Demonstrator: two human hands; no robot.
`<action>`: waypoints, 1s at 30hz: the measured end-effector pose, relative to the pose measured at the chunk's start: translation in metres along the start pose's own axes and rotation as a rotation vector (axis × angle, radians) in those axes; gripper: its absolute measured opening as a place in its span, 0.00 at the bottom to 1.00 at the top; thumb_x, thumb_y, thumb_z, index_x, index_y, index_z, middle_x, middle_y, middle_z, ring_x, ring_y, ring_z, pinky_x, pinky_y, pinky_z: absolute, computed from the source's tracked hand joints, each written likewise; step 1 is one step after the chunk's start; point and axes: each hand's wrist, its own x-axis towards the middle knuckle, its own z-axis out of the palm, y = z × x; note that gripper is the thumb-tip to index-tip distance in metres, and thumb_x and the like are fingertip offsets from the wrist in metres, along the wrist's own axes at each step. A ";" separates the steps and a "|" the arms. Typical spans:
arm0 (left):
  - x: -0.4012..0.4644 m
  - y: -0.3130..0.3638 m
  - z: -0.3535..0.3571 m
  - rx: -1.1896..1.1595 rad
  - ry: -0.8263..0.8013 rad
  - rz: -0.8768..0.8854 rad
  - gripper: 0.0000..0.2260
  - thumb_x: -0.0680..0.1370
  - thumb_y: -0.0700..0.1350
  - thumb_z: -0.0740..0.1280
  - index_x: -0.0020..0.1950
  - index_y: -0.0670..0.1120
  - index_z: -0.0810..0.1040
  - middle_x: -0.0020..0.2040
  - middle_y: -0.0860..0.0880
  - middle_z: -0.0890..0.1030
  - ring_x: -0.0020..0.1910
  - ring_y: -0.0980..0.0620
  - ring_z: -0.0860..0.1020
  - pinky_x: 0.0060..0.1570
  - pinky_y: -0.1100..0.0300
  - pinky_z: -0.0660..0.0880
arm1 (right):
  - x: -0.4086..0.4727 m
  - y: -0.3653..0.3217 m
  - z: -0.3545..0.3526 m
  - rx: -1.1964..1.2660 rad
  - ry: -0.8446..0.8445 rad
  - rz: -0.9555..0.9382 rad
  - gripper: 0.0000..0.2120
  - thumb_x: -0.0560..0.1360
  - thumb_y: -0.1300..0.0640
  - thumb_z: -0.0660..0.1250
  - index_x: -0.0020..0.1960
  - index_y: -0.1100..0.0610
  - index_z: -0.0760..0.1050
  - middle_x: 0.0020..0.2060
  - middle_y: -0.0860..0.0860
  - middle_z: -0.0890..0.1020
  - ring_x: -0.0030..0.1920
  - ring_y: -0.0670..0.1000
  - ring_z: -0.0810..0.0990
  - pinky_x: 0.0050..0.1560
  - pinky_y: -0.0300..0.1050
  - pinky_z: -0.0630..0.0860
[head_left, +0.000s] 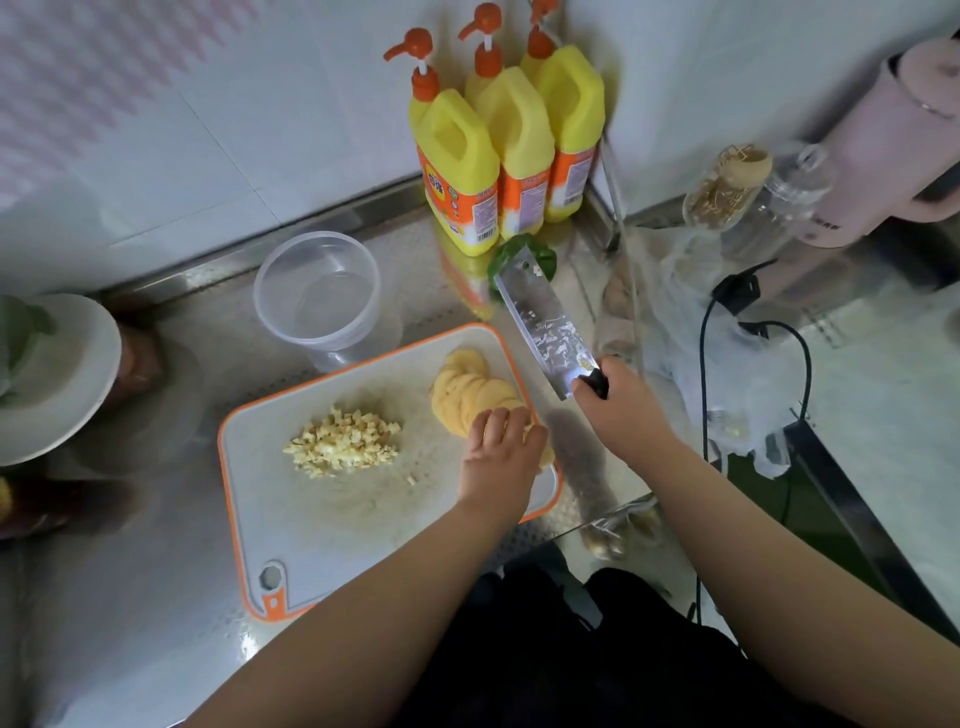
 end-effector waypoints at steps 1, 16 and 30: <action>-0.003 -0.001 0.002 -0.017 0.018 0.015 0.26 0.56 0.49 0.84 0.51 0.47 0.81 0.50 0.47 0.75 0.52 0.44 0.69 0.61 0.49 0.64 | 0.000 0.000 0.000 -0.001 0.001 -0.003 0.15 0.77 0.53 0.61 0.35 0.51 0.59 0.30 0.46 0.67 0.30 0.47 0.66 0.31 0.43 0.61; -0.026 -0.018 -0.005 -0.293 0.126 -0.109 0.24 0.57 0.34 0.76 0.48 0.52 0.78 0.55 0.49 0.71 0.52 0.44 0.72 0.51 0.50 0.77 | -0.006 -0.010 0.025 0.020 -0.013 -0.045 0.16 0.76 0.54 0.63 0.35 0.52 0.59 0.30 0.47 0.69 0.31 0.48 0.66 0.34 0.45 0.65; -0.024 -0.022 -0.014 0.110 0.095 0.345 0.16 0.71 0.37 0.55 0.49 0.44 0.80 0.55 0.46 0.81 0.60 0.39 0.78 0.66 0.45 0.72 | -0.011 -0.004 0.025 0.009 0.016 -0.038 0.17 0.77 0.53 0.63 0.35 0.52 0.58 0.29 0.47 0.66 0.30 0.48 0.64 0.34 0.46 0.64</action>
